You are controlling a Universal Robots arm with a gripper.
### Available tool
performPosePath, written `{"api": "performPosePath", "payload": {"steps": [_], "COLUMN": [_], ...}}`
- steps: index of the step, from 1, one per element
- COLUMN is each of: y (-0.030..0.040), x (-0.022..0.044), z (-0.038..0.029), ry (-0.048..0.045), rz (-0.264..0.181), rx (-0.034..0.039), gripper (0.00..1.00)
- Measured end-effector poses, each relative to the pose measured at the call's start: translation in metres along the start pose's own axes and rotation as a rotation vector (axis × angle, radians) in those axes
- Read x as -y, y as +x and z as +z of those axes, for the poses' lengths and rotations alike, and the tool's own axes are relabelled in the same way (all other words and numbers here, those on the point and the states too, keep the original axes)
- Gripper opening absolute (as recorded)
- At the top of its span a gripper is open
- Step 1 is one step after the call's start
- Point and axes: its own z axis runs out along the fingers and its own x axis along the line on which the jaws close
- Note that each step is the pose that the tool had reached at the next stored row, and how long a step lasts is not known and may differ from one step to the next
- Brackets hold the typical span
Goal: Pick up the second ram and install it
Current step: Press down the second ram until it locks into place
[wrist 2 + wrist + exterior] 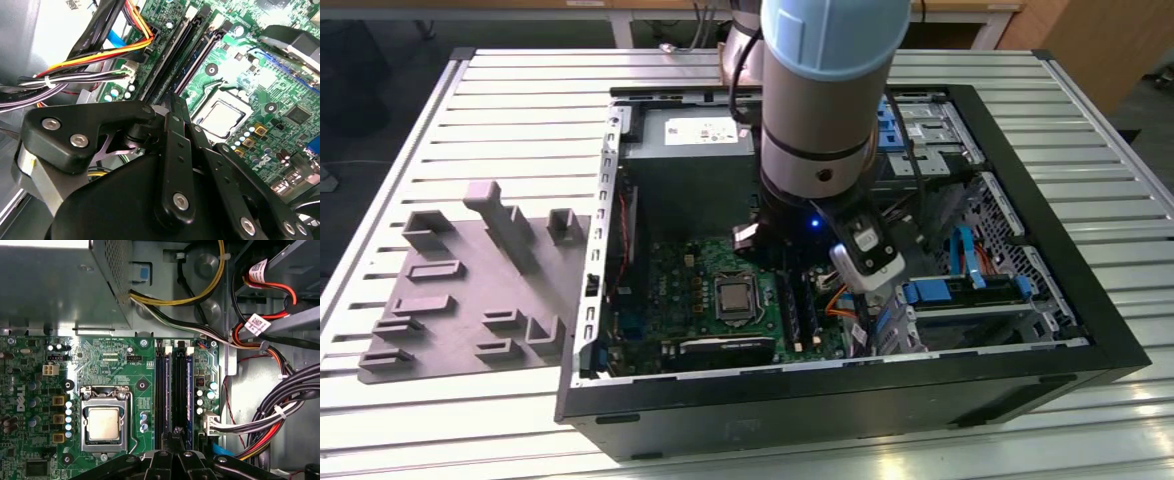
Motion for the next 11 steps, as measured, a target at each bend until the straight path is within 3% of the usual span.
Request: {"api": "performPosePath", "payload": {"steps": [11], "y": [-0.0001], "x": [0.0063], "z": [-0.0001], "ry": [-0.0001], "rz": [0.0], "rx": [0.0], "gripper": [0.11]}}
